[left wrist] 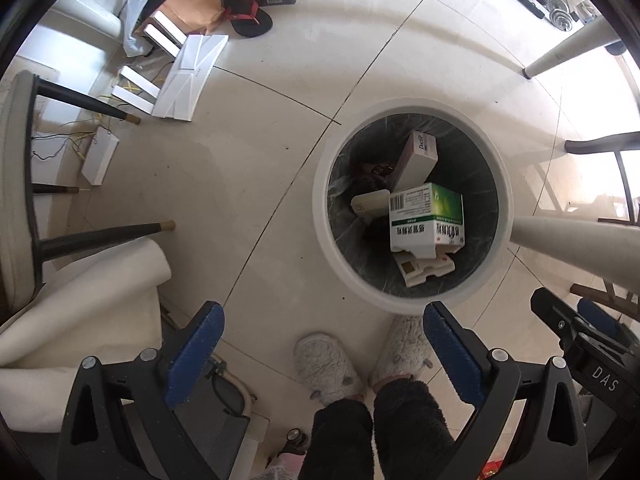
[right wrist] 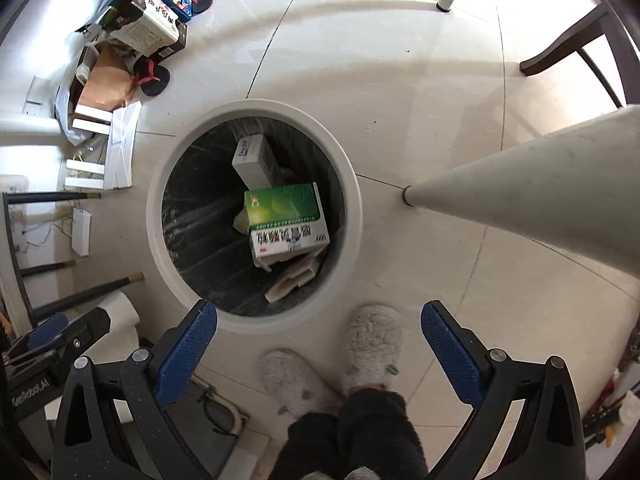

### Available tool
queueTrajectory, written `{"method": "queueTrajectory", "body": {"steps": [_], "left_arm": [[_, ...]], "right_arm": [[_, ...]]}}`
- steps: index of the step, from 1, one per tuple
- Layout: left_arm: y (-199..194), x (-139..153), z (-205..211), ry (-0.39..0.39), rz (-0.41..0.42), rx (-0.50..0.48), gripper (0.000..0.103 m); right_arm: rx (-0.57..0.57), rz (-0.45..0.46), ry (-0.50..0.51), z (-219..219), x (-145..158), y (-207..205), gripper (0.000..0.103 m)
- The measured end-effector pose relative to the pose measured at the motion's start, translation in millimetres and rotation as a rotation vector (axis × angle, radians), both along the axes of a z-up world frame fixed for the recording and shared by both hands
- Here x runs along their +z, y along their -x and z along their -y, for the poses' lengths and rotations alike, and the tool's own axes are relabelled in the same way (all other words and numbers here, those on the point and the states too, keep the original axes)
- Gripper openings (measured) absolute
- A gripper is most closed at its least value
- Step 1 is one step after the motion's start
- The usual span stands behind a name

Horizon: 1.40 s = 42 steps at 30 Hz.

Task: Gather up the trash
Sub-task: 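Move both open tools back up to the table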

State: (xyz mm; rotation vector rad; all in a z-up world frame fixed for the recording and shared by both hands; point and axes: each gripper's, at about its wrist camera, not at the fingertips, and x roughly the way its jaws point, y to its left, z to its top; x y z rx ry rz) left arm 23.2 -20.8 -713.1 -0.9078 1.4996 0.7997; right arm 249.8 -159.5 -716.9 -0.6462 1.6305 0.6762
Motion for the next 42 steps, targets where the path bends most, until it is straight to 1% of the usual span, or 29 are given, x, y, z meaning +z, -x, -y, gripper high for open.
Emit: {"method": "queueTrajectory", "body": {"steps": [2, 6, 13, 17, 21, 26, 29, 32, 35, 37, 39, 42], "left_arm": [[3.6, 11.7, 4.2, -0.004, 0.005, 0.002, 0.102], [11.8, 37.7, 11.1, 0.000, 0.015, 0.003, 0.102], [23.1, 101.1, 25.8, -0.013, 0.034, -0.009, 0.102], [27.8, 148.6, 36.6, -0.019, 0.049, -0.027, 0.102], [34.9, 200.6, 47.8, -0.049, 0.066, -0.043, 0.102], [49.1, 269.9, 57.3, -0.077, 0.109, -0.012, 0.102], [53.9, 312.4, 58.8, -0.127, 0.112, -0.008, 0.102], [54.0, 354.4, 55.7, -0.200, 0.120, -0.020, 0.102], [45.5, 390.9, 44.1, -0.270, 0.138, -0.027, 0.102], [34.8, 411.9, 30.3, -0.320, 0.136, -0.020, 0.102], [19.7, 429.6, 14.5, -0.358, 0.157, -0.010, 0.102], [-9.5, 450.3, -15.8, -0.390, 0.178, 0.015, 0.102]], "right_arm": [[0.018, 0.026, -0.003, 2.9, 12.4, 4.1, 0.103], [0.030, 0.049, -0.012, 10.9, 40.9, 9.5, 0.103], [0.040, 0.061, -0.030, 25.6, 110.8, 14.4, 0.103], [0.053, 0.063, -0.051, 32.8, 165.7, 21.7, 0.103], [0.056, 0.072, -0.080, 41.1, 227.3, 28.8, 0.103], [0.055, 0.070, -0.123, 50.7, 309.5, 36.2, 0.103], [0.052, 0.060, -0.153, 56.0, 356.2, 37.9, 0.103], [0.052, 0.044, -0.182, 57.2, 397.7, 38.8, 0.103], [0.044, 0.025, -0.228, 50.6, 439.9, 33.2, 0.103], [0.037, 0.023, -0.254, 42.3, 460.9, 23.8, 0.103], [0.015, 0.018, -0.279, 29.8, 482.4, 7.2, 0.103], [-0.022, 0.029, -0.310, 10.4, 509.0, -25.8, 0.103]]}}
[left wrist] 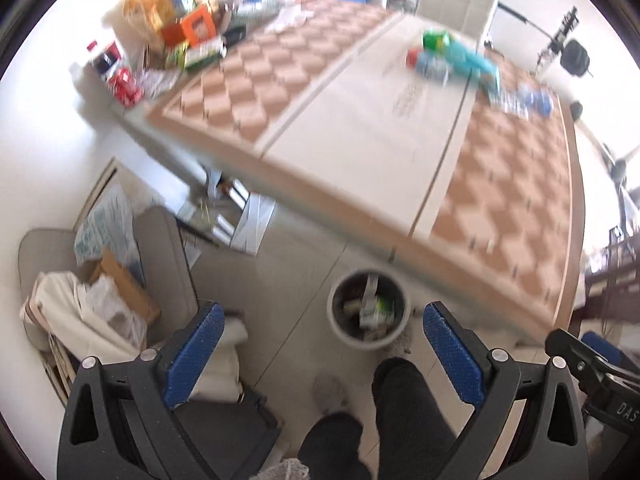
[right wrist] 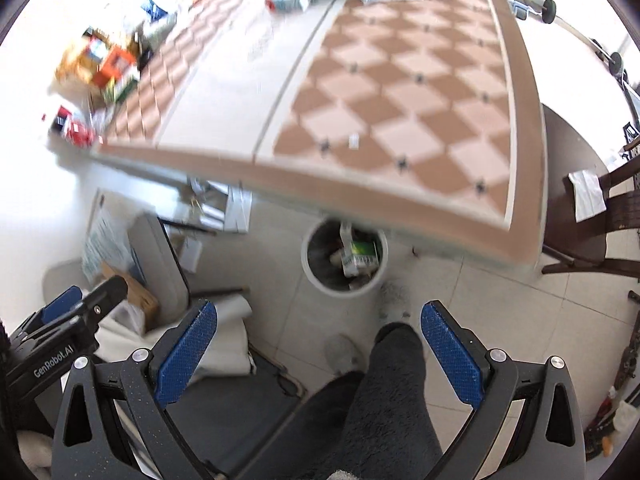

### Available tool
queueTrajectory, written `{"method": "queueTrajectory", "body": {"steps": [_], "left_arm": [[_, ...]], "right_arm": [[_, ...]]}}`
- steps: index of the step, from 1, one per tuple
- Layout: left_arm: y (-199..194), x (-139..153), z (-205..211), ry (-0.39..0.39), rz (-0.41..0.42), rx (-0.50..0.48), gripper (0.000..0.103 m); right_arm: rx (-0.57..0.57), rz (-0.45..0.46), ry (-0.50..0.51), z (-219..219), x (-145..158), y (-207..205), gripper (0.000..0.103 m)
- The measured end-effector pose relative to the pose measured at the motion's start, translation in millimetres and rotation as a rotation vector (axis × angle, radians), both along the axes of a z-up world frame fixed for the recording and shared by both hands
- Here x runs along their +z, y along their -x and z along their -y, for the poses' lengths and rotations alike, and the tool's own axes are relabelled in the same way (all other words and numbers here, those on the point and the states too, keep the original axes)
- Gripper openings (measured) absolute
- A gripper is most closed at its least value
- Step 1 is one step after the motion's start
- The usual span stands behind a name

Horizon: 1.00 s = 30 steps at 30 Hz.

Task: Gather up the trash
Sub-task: 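Move both open tools back up to the table, then grasp the milk carton with the left tool while the right tool grasps the clear plastic bag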

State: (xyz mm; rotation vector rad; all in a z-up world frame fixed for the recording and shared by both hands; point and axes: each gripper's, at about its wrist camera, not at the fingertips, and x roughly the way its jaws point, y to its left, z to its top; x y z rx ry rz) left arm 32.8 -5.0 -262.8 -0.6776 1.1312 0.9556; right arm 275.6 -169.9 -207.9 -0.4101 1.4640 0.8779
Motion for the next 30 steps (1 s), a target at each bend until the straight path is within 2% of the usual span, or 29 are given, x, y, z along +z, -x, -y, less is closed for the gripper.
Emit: {"method": "queueTrajectory", "body": {"steps": [4, 8, 11, 16, 20, 21, 23, 28, 30], "left_arm": [[-49.9, 10.5, -46.7, 0.050, 0.031, 0.011, 0.102], [-111.1, 8.9, -97.6, 0.104, 0.037, 0.054, 0.102], [-163.7, -0.8, -142.0, 0.169, 0.049, 0.105, 0.102], [-241.2, -34.7, -218.5, 0.287, 0.090, 0.216, 0.102], [-281.9, -77.1, -267.4, 0.383, 0.107, 0.298, 0.100], [-289.0, -87.7, -277.1, 0.405, 0.114, 0.313, 0.100], [-299.0, -106.0, -292.8, 0.431, 0.110, 0.350, 0.100], [-310.6, -136.9, -313.5, 0.477, 0.101, 0.409, 0.099], [-315.2, -141.4, -315.5, 0.468, 0.067, 0.388, 0.087]], "right_arm": [[-0.052, 0.024, -0.018, -31.3, 19.4, -58.1, 0.103], [-0.138, 0.023, -0.016, -76.1, 23.3, -146.3, 0.103], [-0.201, 0.020, -0.009, -115.0, 15.3, -219.0, 0.103], [-0.304, 0.021, 0.007, -178.4, -13.5, -326.3, 0.103], [-0.387, 0.001, 0.043, -214.6, -47.7, -400.2, 0.102], [-0.411, -0.013, 0.045, -221.8, -57.8, -418.3, 0.093], [-0.439, -0.051, 0.064, -231.5, -76.8, -440.8, 0.071], [-0.517, -0.113, 0.095, -243.9, -113.7, -477.1, 0.071], [-0.550, -0.146, 0.101, -249.8, -127.3, -486.5, 0.075]]}}
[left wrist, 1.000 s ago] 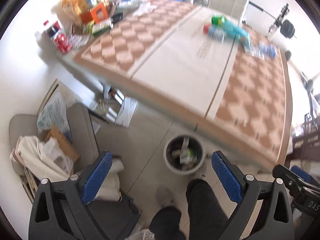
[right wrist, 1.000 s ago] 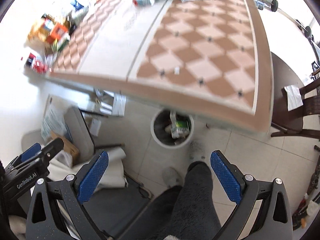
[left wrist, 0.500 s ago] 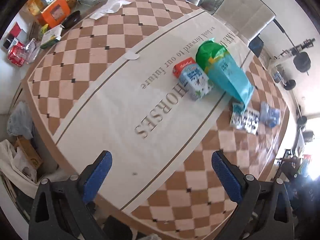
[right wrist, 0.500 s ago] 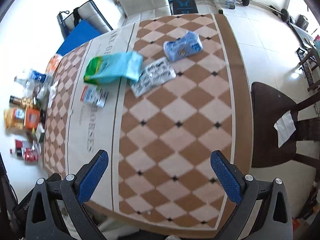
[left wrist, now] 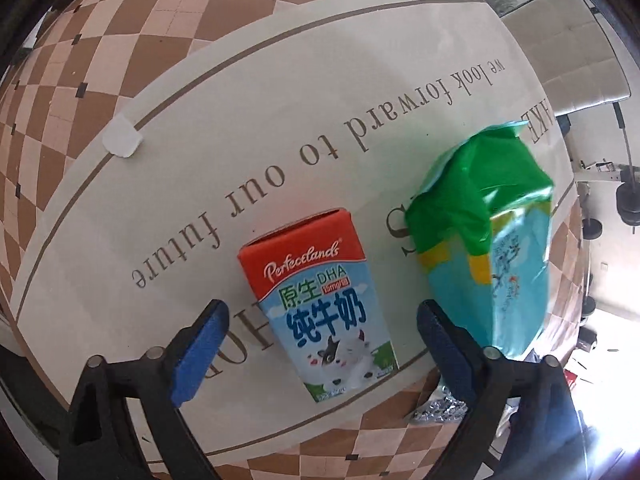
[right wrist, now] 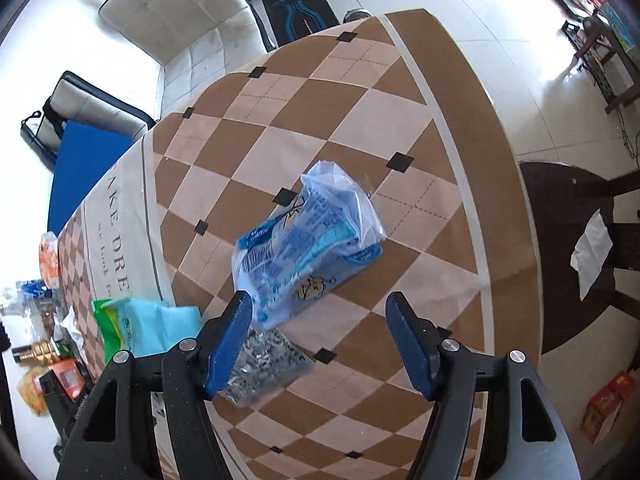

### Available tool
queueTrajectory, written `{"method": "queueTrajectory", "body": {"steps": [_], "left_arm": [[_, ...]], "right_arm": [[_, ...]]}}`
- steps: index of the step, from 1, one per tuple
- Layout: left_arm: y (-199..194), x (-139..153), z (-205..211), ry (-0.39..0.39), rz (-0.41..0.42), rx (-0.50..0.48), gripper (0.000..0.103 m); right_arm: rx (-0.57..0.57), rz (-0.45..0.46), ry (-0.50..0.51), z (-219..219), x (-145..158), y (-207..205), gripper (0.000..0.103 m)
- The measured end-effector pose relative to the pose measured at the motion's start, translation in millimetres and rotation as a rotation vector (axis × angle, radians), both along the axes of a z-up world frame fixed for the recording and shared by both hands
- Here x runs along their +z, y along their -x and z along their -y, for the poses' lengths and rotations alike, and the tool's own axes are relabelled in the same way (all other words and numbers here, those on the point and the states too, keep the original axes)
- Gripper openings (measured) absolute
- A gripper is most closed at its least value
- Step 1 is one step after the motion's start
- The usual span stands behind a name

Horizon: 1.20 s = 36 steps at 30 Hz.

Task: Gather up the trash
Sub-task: 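Grasp the milk carton with the left tool while the right tool grasps the clear plastic bag, then lift the milk carton and plastic bag off the table toward the bin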

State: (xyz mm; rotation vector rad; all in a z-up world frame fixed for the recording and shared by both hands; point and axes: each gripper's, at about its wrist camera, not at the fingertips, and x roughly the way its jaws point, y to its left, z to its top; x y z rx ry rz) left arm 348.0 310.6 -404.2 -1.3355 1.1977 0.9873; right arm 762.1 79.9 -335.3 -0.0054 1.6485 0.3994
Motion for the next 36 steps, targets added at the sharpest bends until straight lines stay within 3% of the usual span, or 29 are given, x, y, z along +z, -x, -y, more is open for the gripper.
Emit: {"method": "queueTrajectory", "body": {"steps": [2, 5, 8, 9, 12, 16, 19, 22, 24, 26, 32, 33, 34, 35, 36], "left_arm": [[-3.3, -3.2, 1.9, 0.001, -0.027, -0.053, 0.073], [-5.3, 0.2, 13.3, -0.039, -0.064, -0.161, 0.064], [-4.2, 1.0, 34.7, -0.074, -0.129, -0.312, 0.062], [-1.3, 1.9, 43.6, -0.090, -0.136, -0.356, 0.062], [11.6, 4.7, 67.1, -0.105, -0.173, -0.448, 0.062], [34.5, 6.2, 87.6, -0.081, -0.157, -0.461, 0.062], [46.0, 15.8, 93.0, -0.091, -0.124, -0.438, 0.062], [45.1, 35.8, 91.3, -0.140, -0.073, -0.424, 0.062], [40.9, 37.9, 87.3, -0.138, -0.063, -0.427, 0.063], [31.6, 32.5, 76.1, -0.125, -0.078, -0.425, 0.063], [23.0, 20.3, 55.7, -0.136, -0.122, -0.365, 0.061], [23.1, 23.2, 54.1, -0.153, -0.118, -0.362, 0.061], [26.1, 27.0, 53.6, -0.171, -0.122, -0.371, 0.044], [22.7, 28.6, 35.9, -0.183, -0.132, -0.384, 0.045], [23.2, 31.6, 38.2, -0.196, -0.136, -0.400, 0.045]], "right_arm": [[-0.028, -0.013, 0.001, -6.5, -11.0, -6.7, 0.076], [-0.053, -0.023, 0.011, -16.8, -23.1, -10.0, 0.076], [-0.025, 0.009, 0.038, -26.6, -25.8, -8.8, 0.075], [0.009, 0.038, 0.064, -31.7, -24.6, -7.0, 0.061], [0.202, 0.110, 0.138, -46.2, -23.3, 4.9, 0.039], [0.481, 0.164, 0.223, -42.5, -23.5, 30.9, 0.021], [0.556, 0.140, 0.259, -24.6, -24.5, 41.5, 0.020], [0.530, 0.080, 0.242, -14.2, -25.9, 41.6, 0.027], [0.502, 0.056, 0.231, -12.6, -28.7, 40.4, 0.064], [0.465, 0.052, 0.224, -8.2, -31.0, 38.3, 0.070], [0.402, 0.119, 0.235, -0.7, -34.1, 36.6, 0.068], [0.406, 0.138, 0.236, -1.6, -33.1, 39.5, 0.064], [0.412, 0.151, 0.234, -1.7, -31.5, 43.1, 0.061], [0.419, 0.167, 0.228, -2.4, -29.8, 46.2, 0.051], [0.424, 0.177, 0.223, -3.1, -28.2, 49.4, 0.035]]}}
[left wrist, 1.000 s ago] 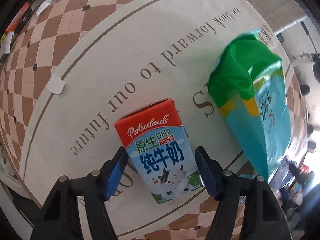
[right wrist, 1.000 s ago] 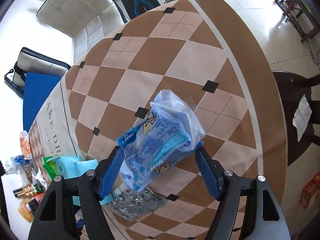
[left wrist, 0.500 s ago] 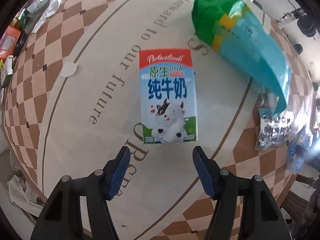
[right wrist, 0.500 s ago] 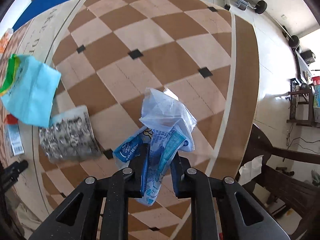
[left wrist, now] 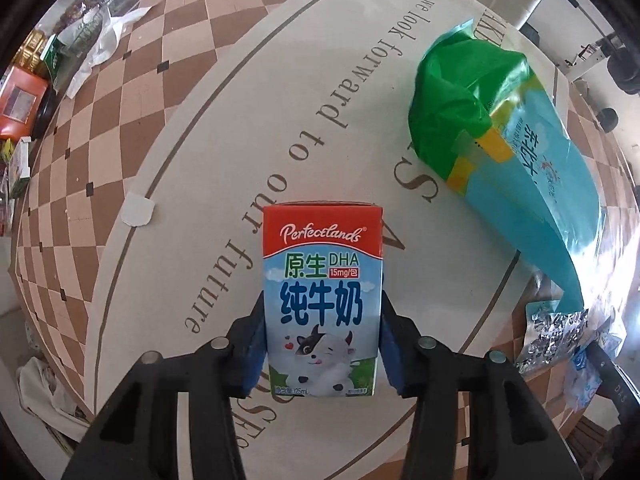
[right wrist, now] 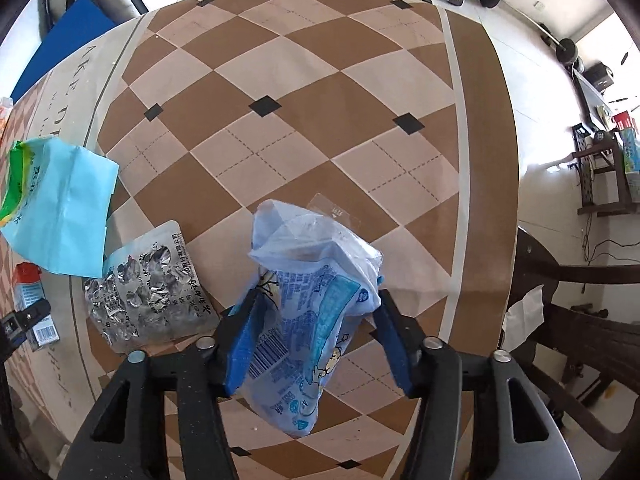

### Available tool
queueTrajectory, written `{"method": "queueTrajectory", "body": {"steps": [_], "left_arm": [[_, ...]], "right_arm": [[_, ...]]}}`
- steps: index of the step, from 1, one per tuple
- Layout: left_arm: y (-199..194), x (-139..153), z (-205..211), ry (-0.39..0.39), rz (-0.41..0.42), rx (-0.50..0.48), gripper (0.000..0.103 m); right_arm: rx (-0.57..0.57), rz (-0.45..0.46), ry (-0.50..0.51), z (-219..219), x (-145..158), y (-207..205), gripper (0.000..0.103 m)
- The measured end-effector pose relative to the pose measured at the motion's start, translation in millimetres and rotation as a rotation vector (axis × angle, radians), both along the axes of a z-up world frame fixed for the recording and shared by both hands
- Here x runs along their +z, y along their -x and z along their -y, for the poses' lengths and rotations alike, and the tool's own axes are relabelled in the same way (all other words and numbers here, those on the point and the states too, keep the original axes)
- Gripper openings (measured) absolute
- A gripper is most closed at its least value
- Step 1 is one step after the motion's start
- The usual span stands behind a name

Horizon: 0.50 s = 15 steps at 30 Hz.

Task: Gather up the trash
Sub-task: 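Lift the milk carton and plastic bag off the table toward the bin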

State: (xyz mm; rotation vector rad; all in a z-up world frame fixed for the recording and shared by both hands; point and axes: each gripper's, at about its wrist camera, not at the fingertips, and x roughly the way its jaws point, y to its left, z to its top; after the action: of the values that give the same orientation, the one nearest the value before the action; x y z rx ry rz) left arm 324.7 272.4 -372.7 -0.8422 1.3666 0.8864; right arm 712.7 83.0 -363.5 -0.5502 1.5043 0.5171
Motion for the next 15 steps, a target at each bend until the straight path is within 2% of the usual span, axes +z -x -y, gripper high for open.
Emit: {"method": "queueTrajectory", "body": {"steps": [2, 3, 11, 15], "left_arm": [[-5.8, 9.1, 2.6, -0.019, -0.007, -0.028, 0.045], [-3.7, 13.3, 6.7, -0.031, -0.009, -0.039, 0.045], [32.7, 55.9, 63.8, -0.072, 0.032, -0.068, 0.045], [59.3, 81.7, 119.1, -0.088, 0.080, -0.084, 0.045]], "right_arm": [[0.007, -0.003, -0.008, 0.0, 0.2, 5.3, 0.014], [0.005, 0.000, -0.013, 1.1, 1.3, 7.8, 0.010], [-0.011, -0.001, -0.101, 28.7, 28.3, 31.2, 0.007], [0.003, -0.016, -0.163, 52.9, 51.7, 58.7, 0.007]]}}
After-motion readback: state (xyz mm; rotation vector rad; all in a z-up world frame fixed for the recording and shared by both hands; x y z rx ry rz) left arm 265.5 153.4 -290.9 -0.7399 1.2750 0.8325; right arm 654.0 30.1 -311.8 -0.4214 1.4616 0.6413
